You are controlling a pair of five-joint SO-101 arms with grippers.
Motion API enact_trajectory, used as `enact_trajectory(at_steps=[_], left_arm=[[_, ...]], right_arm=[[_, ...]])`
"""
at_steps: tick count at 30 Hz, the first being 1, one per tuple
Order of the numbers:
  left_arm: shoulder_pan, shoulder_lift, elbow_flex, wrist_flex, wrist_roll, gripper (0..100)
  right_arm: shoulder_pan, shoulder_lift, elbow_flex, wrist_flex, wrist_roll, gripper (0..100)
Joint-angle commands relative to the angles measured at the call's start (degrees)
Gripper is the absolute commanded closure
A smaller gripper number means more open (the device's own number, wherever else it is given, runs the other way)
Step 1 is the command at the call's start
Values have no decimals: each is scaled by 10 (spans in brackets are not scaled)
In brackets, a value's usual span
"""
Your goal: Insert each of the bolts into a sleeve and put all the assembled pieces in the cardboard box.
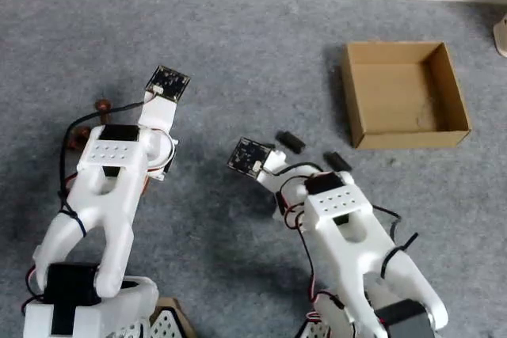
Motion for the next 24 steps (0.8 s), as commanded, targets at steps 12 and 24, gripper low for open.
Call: enact_trajectory(at_steps=[12,24], left_arm=[[-7,-31,-2,-22,2,996],[-3,-32,-4,-18,4,996]], right_arm=[[7,116,8,-83,-41,878],[6,64,13,-84,-105,993]])
